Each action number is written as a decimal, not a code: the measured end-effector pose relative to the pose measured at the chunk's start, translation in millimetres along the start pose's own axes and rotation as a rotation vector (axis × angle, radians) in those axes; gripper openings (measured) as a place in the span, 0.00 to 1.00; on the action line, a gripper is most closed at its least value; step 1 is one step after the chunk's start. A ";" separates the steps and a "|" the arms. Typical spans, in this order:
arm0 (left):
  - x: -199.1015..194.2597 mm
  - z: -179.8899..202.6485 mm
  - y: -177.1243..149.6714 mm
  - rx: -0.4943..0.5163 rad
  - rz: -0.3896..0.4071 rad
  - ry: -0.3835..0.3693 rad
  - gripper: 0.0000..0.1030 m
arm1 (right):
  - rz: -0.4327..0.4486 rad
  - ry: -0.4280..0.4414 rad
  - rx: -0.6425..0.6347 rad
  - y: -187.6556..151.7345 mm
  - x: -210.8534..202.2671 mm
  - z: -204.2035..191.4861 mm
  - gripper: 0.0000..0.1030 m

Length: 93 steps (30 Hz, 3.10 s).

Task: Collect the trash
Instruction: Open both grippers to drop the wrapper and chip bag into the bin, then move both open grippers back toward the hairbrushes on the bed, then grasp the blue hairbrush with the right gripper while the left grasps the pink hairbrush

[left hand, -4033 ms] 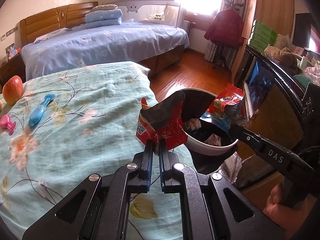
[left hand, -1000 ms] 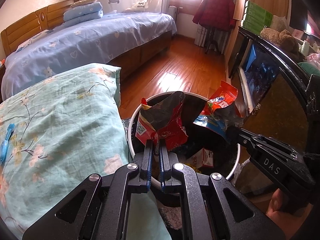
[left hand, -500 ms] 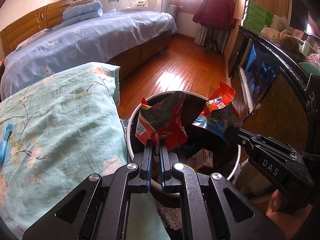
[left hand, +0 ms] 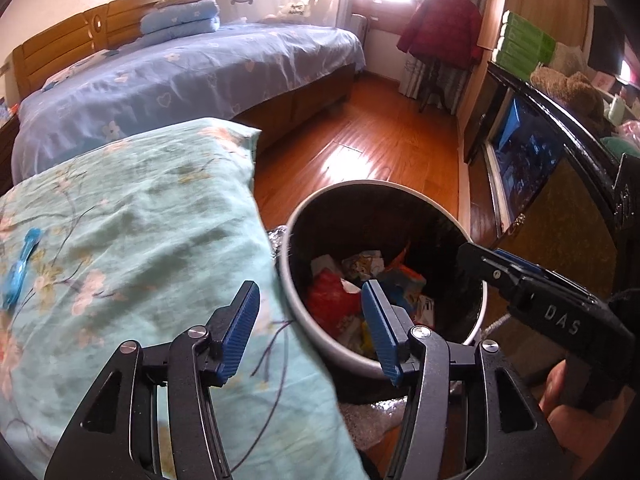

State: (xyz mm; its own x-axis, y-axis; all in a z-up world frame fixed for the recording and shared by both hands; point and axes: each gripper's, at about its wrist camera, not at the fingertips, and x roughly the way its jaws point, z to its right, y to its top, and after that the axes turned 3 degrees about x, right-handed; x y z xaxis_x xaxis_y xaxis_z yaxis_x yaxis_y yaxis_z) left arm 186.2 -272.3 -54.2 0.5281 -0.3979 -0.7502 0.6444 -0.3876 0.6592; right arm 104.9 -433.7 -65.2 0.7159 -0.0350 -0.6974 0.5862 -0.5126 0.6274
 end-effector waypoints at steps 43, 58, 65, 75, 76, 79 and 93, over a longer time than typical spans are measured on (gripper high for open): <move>-112.0 -249.2 -138.0 -0.377 0.020 0.302 0.60 | -0.124 0.225 -0.300 -82.9 18.2 -216.3 0.82; -123.1 -330.9 -139.7 -0.464 0.027 0.357 0.62 | -0.193 0.270 -0.409 -101.9 69.6 -312.6 0.82; -100.4 -372.4 -112.4 -0.499 0.017 0.318 0.64 | -0.206 0.275 -0.405 -98.6 89.4 -331.2 0.82; -51.9 -395.3 -82.4 -0.463 -0.035 0.377 0.57 | -0.212 0.263 -0.389 -91.1 106.0 -332.2 0.75; -52.9 -395.0 -82.0 -0.454 -0.028 0.372 0.40 | -0.212 0.267 -0.390 -90.0 107.3 -334.1 0.74; -59.7 -388.8 -87.1 -0.391 -0.025 0.342 0.18 | -0.220 0.280 -0.406 -89.4 112.8 -344.6 0.71; -100.2 -336.7 -129.0 -0.318 -0.021 0.202 0.12 | -0.196 0.259 -0.509 -100.6 119.8 -373.5 0.32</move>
State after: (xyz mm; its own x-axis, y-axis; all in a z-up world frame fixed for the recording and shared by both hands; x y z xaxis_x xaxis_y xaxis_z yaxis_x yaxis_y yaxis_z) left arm 236.3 97.6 -81.4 0.5907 -0.2082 -0.7796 0.7792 -0.1041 0.6181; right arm 273.4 -65.8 -82.5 0.6078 0.2617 -0.7497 0.7786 -0.0107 0.6275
